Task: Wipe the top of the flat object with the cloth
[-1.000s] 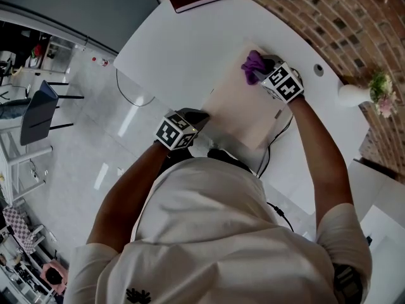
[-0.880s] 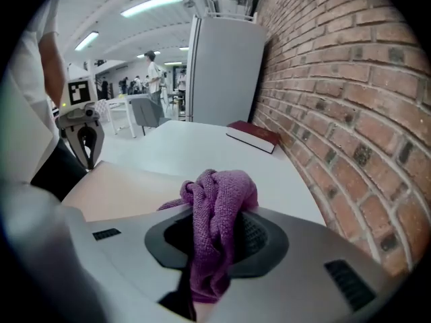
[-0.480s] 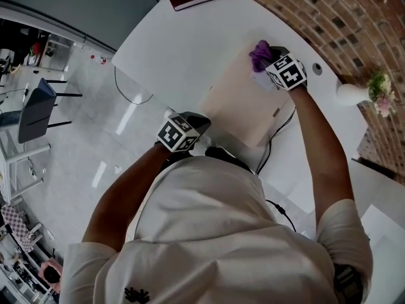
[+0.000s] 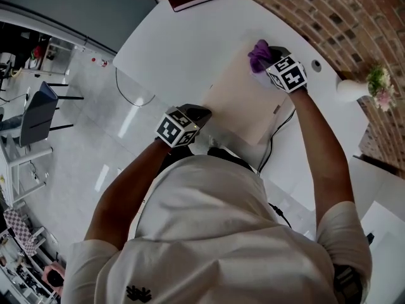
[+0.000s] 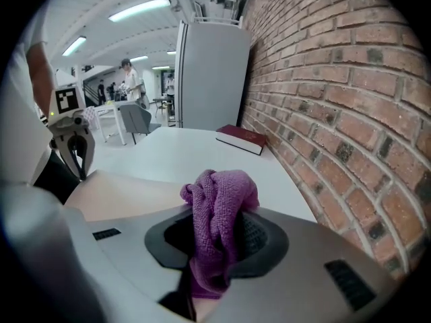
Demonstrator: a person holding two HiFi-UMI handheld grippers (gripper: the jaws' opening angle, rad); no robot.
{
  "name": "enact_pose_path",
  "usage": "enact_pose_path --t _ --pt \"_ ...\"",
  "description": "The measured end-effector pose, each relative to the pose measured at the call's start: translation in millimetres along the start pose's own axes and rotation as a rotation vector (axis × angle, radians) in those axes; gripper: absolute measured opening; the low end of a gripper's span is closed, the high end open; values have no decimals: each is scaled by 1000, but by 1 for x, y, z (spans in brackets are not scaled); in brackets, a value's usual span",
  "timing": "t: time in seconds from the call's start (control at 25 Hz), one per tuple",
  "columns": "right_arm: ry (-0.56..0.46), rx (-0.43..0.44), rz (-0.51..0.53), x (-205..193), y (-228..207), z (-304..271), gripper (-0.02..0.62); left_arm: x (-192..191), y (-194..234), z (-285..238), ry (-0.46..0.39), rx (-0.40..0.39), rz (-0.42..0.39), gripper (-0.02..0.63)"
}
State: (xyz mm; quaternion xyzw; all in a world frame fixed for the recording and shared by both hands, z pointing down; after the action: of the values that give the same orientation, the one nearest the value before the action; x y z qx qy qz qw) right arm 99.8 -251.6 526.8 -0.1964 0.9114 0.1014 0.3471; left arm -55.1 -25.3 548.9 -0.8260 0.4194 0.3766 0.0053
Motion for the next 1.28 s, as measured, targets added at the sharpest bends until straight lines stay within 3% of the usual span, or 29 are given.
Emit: enact_pose_path --t 0.24,0.52,0.88,1.04,1.28 --pt "-55 65 46 13 39 23 117 -2 4 -10 34 8 -5 25" --pt "-90 219 112 17 126 48 118 -1 3 -12 50 9 -16 25" --pt "-43 399 199 -8 233 36 118 0 1 -15 45 20 -39 25" --pt "-18 405 225 -21 238 23 118 0 0 -16 53 27 -50 25" --pt "-10 345 209 -28 201 18 118 0 -1 -15 60 29 -62 25"
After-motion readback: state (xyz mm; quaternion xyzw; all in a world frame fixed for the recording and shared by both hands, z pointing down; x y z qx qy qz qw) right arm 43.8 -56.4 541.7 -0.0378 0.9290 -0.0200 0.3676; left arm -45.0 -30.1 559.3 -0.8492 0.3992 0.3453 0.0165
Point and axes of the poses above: the fingertips, and each gripper's own axes: z backward along the fingers, y to its left, x out of its top, the point moved 3 cm from there along z, backward along the fingers, and after that the axes turned 7 degrees about x, right-handed, at the moved point
